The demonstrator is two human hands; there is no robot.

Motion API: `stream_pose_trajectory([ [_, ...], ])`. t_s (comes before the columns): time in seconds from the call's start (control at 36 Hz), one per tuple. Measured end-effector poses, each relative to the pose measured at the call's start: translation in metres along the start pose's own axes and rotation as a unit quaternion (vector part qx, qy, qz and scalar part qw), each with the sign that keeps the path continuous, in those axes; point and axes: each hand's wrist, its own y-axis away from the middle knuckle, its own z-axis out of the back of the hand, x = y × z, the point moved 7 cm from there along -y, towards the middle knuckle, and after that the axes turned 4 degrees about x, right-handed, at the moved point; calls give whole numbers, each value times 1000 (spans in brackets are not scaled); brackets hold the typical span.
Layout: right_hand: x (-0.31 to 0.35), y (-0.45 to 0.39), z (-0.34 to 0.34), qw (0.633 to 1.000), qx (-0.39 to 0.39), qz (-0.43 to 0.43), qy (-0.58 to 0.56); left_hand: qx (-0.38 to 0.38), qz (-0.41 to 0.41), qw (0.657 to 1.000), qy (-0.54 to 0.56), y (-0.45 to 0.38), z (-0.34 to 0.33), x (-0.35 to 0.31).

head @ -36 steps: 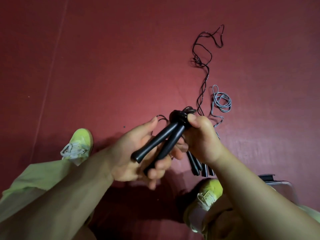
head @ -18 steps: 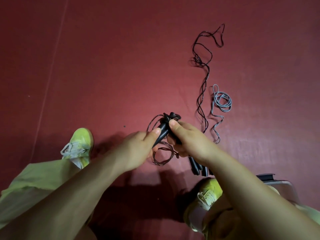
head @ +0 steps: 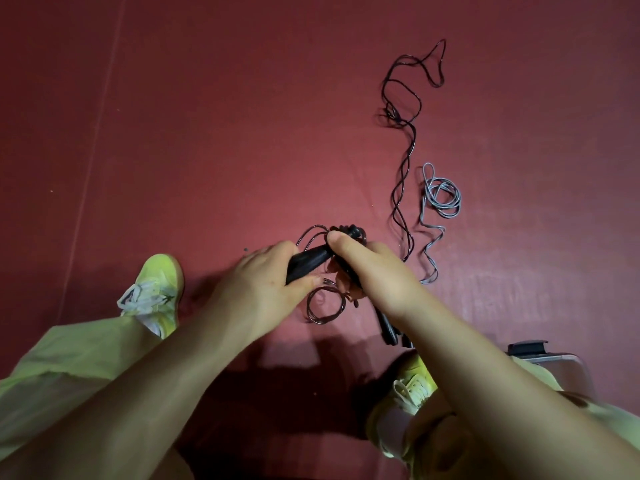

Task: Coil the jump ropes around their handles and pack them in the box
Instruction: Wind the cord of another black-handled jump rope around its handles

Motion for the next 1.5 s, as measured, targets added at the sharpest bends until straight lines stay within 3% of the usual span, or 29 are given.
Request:
stream_pose_trajectory([
  [0.11,12,3,3,996,-23,76,30,95,63,978,173,-2,-10,7],
  [0.25,19,5,3,989,22,139,-46,287,70,862,411,12,-15,-16],
  [0.31,22,6,5,982,41,158,-91,310,87,830,456,16,-14,-17],
  [0.42,24,5,4,976,56,179,-114,324,107,798,497,19,-20,-13],
  [0.56,19,4,3,970,76,173,-154,453,82,629,626,38,-35,-40],
  [0.64,22,3,0,966,113,172,-158,437,81,594,670,37,-34,-45],
  [0.75,21,5,-7,971,145,151,-113,386,112,601,691,32,-29,-41],
  [0.83,15,4,-3,981,128,124,-73,361,157,624,675,32,-30,-34],
  [1.06,12,6,-5,985,130,99,-58,218,126,827,502,21,-19,-18],
  [1.28,3,2,6,993,-36,86,71,128,111,917,360,7,-15,3],
  [1.39,-4,1,0,998,-11,61,26,65,88,976,189,4,-4,13],
  [1.5,-12,1,-12,998,64,9,-9,39,84,992,82,5,1,17],
])
